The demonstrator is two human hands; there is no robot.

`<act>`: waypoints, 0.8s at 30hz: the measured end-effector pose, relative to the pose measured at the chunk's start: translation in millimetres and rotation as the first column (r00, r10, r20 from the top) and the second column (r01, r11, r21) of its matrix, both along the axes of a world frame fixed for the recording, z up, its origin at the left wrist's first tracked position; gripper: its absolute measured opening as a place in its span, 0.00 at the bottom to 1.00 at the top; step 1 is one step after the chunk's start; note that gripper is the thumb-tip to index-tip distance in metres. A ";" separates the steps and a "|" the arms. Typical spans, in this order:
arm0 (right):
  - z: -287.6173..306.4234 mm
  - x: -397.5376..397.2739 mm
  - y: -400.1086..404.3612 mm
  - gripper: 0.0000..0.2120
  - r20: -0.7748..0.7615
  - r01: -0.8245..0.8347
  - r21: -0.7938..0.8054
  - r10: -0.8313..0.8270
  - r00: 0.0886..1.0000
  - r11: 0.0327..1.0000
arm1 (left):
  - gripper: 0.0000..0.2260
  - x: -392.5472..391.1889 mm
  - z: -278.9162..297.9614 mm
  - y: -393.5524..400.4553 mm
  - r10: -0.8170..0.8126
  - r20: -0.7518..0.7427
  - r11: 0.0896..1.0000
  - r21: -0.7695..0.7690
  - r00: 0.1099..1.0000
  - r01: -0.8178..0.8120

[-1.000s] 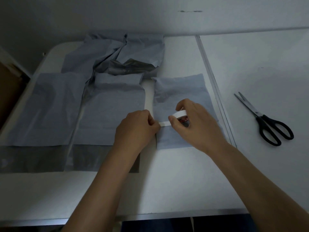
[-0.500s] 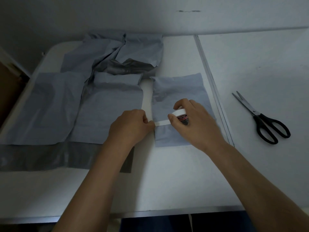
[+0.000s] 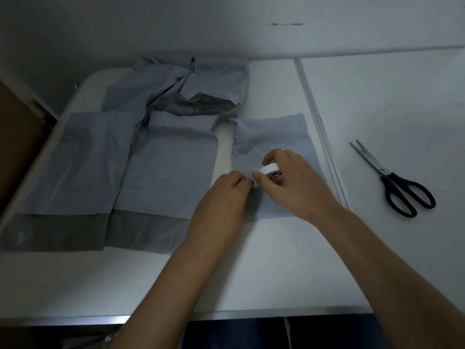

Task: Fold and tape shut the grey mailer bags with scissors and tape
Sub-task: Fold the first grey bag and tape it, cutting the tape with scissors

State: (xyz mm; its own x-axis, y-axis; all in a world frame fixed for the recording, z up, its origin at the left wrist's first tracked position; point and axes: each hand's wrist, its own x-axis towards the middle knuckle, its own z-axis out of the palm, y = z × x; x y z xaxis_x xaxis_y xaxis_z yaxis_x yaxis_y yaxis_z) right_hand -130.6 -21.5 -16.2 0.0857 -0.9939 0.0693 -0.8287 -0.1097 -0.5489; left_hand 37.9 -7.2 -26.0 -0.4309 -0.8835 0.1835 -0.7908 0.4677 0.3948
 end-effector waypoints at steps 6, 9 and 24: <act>0.1 -5.0 -4.3 0.19 0.049 -0.016 0.073 0.013 0.999 0.997 | 0.10 -1.5 -9.8 6.0 0.037 0.081 0.999 -0.030 0.996 -0.034; 2.1 -9.5 -8.9 0.17 0.150 -0.046 0.149 0.023 0.988 0.988 | 0.08 -2.8 -8.2 9.5 0.044 0.134 0.998 -0.057 0.990 -0.036; 20.1 -16.7 -10.2 0.14 0.372 -0.084 0.159 0.019 0.928 0.984 | 0.26 -1.0 -12.7 20.4 0.058 0.257 0.986 -0.166 0.965 -0.016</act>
State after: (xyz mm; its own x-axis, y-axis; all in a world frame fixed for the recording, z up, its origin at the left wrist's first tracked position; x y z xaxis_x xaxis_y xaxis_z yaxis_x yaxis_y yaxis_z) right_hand -147.3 -31.6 3.9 0.1380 -0.9884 -0.0631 -0.5603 -0.0254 -0.8279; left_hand 37.0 13.2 -38.7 -0.4502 -0.8678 0.2105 -0.8739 0.4766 0.0956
